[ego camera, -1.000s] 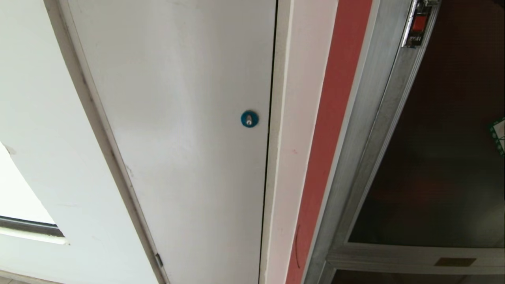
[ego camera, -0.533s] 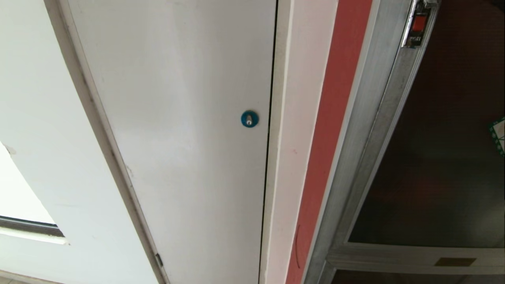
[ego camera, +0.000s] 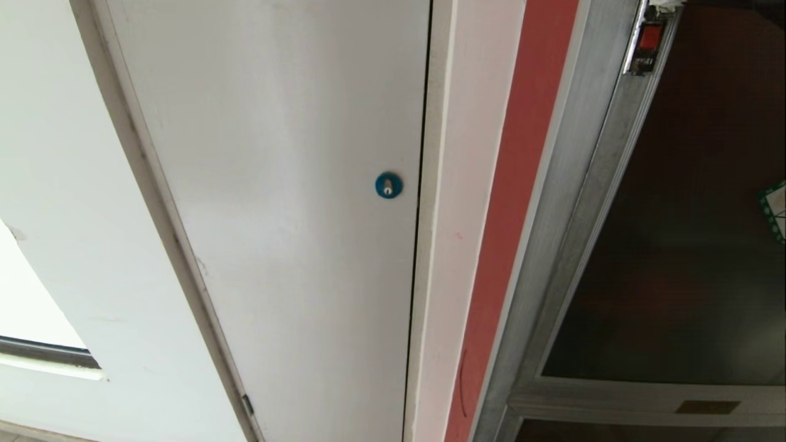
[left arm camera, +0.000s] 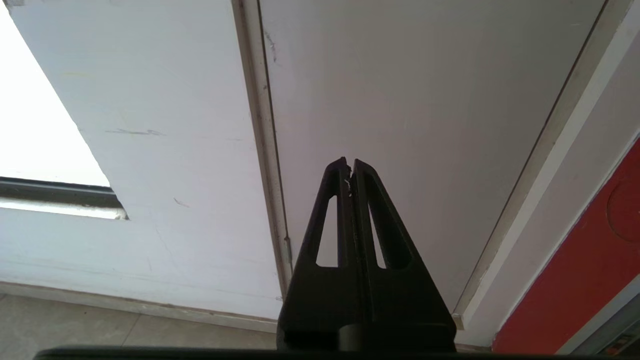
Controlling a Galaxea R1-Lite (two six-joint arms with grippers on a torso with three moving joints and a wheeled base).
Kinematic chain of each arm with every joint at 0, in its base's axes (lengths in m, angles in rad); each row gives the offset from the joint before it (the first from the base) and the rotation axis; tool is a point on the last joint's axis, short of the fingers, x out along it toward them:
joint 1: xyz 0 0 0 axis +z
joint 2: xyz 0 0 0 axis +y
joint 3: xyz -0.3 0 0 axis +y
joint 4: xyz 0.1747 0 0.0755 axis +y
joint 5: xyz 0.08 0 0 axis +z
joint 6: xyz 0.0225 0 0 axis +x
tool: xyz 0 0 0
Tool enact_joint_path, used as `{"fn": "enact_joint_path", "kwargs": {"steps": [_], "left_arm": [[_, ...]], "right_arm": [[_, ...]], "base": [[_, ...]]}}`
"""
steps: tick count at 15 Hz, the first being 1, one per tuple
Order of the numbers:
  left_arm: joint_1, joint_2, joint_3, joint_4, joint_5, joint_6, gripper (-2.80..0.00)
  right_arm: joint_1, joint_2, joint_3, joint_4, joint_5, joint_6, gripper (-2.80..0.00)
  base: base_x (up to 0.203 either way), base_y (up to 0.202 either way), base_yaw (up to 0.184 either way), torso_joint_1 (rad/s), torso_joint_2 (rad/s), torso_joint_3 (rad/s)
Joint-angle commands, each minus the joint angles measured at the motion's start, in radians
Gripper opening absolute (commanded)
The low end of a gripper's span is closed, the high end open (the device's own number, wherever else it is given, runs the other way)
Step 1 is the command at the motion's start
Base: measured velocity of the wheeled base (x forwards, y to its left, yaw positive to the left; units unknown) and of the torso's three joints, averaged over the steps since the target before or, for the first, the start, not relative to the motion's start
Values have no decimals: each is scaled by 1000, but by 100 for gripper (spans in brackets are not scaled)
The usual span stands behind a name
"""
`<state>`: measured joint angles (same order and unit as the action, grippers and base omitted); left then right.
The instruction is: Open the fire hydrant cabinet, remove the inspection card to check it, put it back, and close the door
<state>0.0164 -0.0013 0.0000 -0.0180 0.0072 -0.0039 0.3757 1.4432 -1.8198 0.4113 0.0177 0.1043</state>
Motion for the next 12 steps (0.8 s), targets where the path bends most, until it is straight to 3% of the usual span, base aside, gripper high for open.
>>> {"fn": "enact_joint_path", "kwargs": {"steps": [1, 12], "left_arm": [[0, 1, 6, 0, 0, -1, -280], [0, 1, 6, 0, 0, -1, -280]], "right_arm": [[0, 1, 3, 3, -2, 0, -280], [-23, 0, 26, 1, 1, 2, -280]], "base": [[0, 0, 0, 0, 0, 0], [0, 0, 0, 0, 0, 0]]}}
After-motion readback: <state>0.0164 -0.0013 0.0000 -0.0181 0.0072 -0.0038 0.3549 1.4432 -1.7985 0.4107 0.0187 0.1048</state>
